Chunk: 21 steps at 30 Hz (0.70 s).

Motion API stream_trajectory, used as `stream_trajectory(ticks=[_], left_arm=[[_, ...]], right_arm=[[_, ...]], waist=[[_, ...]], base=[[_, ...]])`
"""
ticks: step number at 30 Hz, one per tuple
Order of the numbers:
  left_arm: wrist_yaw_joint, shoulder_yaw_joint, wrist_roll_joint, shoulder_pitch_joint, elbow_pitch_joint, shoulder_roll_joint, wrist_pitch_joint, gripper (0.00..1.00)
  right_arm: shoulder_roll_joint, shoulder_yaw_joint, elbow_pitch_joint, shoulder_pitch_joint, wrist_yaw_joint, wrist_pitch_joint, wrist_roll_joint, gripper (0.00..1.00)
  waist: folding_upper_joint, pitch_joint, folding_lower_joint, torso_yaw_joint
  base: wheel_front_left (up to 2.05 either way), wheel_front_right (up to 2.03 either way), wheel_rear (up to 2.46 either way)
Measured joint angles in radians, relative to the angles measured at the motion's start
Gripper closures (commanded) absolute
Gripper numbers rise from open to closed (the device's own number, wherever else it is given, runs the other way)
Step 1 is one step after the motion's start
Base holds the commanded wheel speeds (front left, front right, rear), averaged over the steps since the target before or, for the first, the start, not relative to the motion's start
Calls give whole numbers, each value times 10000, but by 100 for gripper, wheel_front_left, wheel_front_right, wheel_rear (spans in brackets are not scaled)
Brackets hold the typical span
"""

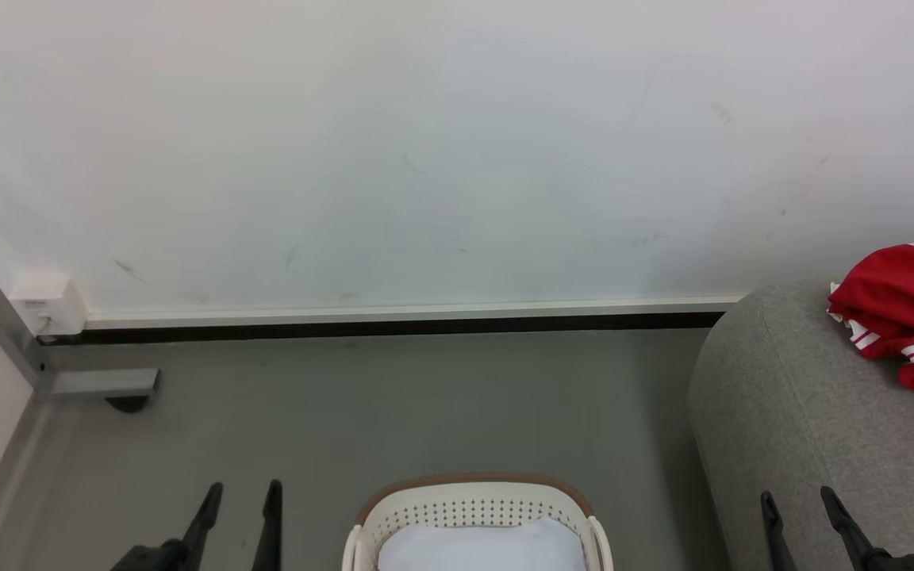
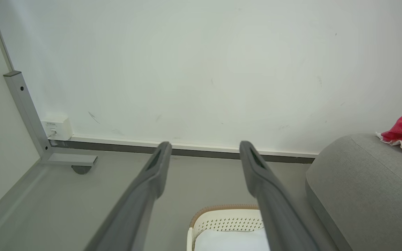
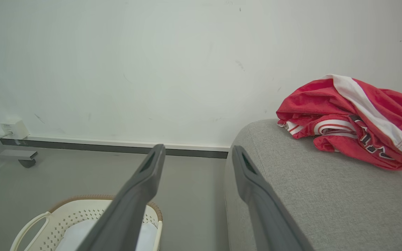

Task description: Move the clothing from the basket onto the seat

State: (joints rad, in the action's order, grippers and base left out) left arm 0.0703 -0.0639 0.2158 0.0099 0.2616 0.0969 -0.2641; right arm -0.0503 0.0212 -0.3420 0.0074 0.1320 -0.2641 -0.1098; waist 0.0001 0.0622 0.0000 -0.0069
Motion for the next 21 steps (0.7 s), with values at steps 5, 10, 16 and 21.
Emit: stream_trajectory(ticks=[5, 10, 16, 21], left_arm=[[113, 249, -167, -3, 58, -146, 0, 0], [171, 280, -174, 81, 360, -238, 4, 100], [174, 393, 598, 135, 577, -282, 337, 100], [190, 493, 1499, 105, 537, -291, 550, 100]], right_arm=[[0, -58, -40, -30, 0, -2, -35, 0], [31, -73, -272, 114, 0, 2, -36, 100], [100, 23, -458, 167, 0, 322, -855, 100], [100, 86, -378, 151, 0, 552, -1862, 100]], waist=[[0, -27, 0, -20], [0, -31, 0, -23], [0, -56, 0, -20], [0, -81, 1, -17]], base=[[0, 0, 0], [0, 0, 0], [0, 0, 0], [0, 0, 0]])
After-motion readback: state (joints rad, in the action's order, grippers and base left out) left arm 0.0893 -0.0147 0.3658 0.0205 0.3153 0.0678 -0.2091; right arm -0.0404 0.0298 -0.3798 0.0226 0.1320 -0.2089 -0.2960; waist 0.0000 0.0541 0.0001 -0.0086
